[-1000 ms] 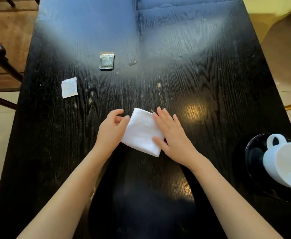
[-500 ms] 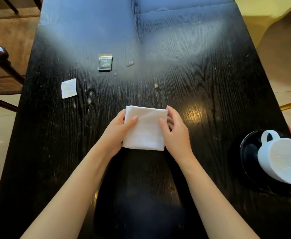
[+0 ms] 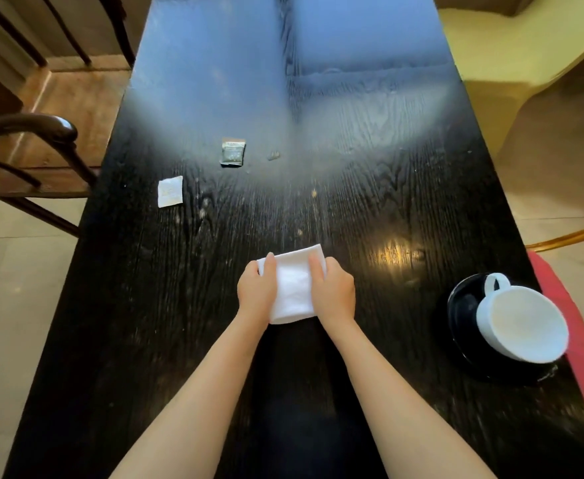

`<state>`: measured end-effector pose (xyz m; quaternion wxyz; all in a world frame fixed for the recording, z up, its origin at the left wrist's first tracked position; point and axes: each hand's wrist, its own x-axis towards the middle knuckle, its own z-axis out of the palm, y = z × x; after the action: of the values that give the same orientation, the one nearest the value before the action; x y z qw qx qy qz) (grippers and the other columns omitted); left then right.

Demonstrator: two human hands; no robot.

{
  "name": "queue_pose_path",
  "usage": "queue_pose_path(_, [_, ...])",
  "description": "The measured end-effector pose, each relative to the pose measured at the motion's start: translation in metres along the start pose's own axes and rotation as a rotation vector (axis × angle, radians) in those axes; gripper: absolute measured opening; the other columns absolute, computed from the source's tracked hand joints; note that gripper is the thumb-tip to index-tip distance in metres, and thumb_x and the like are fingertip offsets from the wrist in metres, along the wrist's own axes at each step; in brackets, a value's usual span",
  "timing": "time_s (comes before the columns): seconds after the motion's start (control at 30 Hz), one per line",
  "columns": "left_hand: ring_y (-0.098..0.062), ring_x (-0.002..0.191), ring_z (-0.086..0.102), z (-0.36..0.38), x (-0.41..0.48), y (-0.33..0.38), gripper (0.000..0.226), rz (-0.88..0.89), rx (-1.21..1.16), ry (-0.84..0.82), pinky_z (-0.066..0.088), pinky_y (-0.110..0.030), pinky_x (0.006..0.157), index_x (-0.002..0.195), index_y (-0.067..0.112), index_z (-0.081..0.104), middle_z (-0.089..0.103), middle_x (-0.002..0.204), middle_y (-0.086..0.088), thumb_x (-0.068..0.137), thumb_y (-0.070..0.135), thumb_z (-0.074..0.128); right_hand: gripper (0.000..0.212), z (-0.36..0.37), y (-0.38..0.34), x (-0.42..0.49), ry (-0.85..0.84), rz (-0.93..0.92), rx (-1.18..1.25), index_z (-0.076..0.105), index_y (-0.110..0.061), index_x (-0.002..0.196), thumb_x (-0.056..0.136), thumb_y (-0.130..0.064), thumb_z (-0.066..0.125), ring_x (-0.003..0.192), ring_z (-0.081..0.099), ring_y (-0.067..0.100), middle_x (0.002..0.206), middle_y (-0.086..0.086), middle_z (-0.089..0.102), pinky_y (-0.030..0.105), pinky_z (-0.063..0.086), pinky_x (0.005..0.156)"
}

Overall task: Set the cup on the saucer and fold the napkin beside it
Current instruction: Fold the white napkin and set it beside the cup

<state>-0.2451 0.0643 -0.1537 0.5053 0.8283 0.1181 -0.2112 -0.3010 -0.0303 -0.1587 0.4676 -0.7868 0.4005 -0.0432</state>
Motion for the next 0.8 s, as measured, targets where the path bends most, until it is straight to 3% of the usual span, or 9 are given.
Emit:
queue_pose_path(0.1, [-0.013,0.068,0.048,-0.004,-0.005,-0.002,0.030,-0.026,-0.035,0.023,0.038,-0.026,0.055,0.084,0.007,0.051,0.051,0.075,0.002,0.095,0.034,0.043,0.044,0.002,0.000,-0.004,-0.006,0.014,0.005,0.036,-0.017,0.061,0.096,-0.044,0.036,0.053,0.040,0.013,0.060,-0.001,0.044,0.028,0.032,0.050])
queue_pose_path(0.27, [-0.016,0.069,0.049,-0.016,-0.015,-0.009,0.030,0.002,-0.125,0.028,0.041,-0.028,0.058,0.079,0.008,0.051,0.052,0.074,-0.001,0.094,0.033,0.044,0.045,0.012,-0.004,-0.018,0.012,0.078,0.127,0.044,-0.014,0.062,0.094,-0.046,0.040,0.055,0.042,0.012,0.061,0.000,0.047,0.029,0.035,0.053])
queue_pose_path(0.37, [-0.015,0.071,0.050,-0.030,-0.024,-0.013,0.030,0.036,-0.104,0.020,0.041,-0.026,0.058,0.085,0.011,0.056,0.054,0.075,0.001,0.095,0.036,0.043,0.047,0.017,-0.007,-0.035,0.039,0.137,0.175,0.053,-0.007,0.072,0.094,-0.046,0.040,0.058,0.047,0.013,0.065,0.002,0.051,0.028,0.038,0.056])
queue_pose_path(0.47, [-0.014,0.071,0.052,-0.037,-0.034,-0.011,0.042,-0.083,-0.008,-0.086,0.039,-0.024,0.055,0.091,0.009,0.057,0.055,0.078,0.001,0.096,0.045,0.035,0.045,0.013,-0.009,-0.048,0.102,0.178,0.162,0.055,-0.008,0.078,0.096,-0.044,0.036,0.065,0.053,0.015,0.070,0.002,0.054,0.029,0.043,0.060])
queue_pose_path(0.6, [-0.021,0.076,0.061,-0.038,-0.046,-0.010,0.047,-0.114,0.025,-0.156,0.050,-0.029,0.046,0.094,0.007,0.058,0.063,0.090,-0.009,0.094,0.048,0.036,0.044,0.000,-0.021,-0.058,0.105,0.148,0.080,0.051,-0.013,0.073,0.096,-0.045,0.032,0.061,0.051,0.013,0.068,0.000,0.053,0.026,0.040,0.056])
queue_pose_path(0.67, [-0.024,0.077,0.062,-0.038,-0.052,-0.002,0.044,-0.093,0.031,-0.139,0.057,-0.037,0.053,0.092,0.007,0.057,0.063,0.090,-0.011,0.094,0.046,0.038,0.045,-0.008,-0.027,-0.061,0.124,0.159,0.041,0.054,-0.011,0.080,0.097,-0.046,0.030,0.065,0.055,0.014,0.072,0.000,0.056,0.027,0.043,0.057])
queue_pose_path(0.8, [-0.025,0.077,0.060,-0.029,-0.063,0.025,0.040,0.006,0.048,-0.141,0.047,-0.030,0.043,0.091,0.006,0.053,0.060,0.090,-0.012,0.095,0.043,0.038,0.048,-0.033,-0.040,-0.060,0.188,0.168,0.029,0.057,-0.008,0.085,0.097,-0.045,0.029,0.067,0.055,0.013,0.077,0.002,0.058,0.026,0.043,0.056])
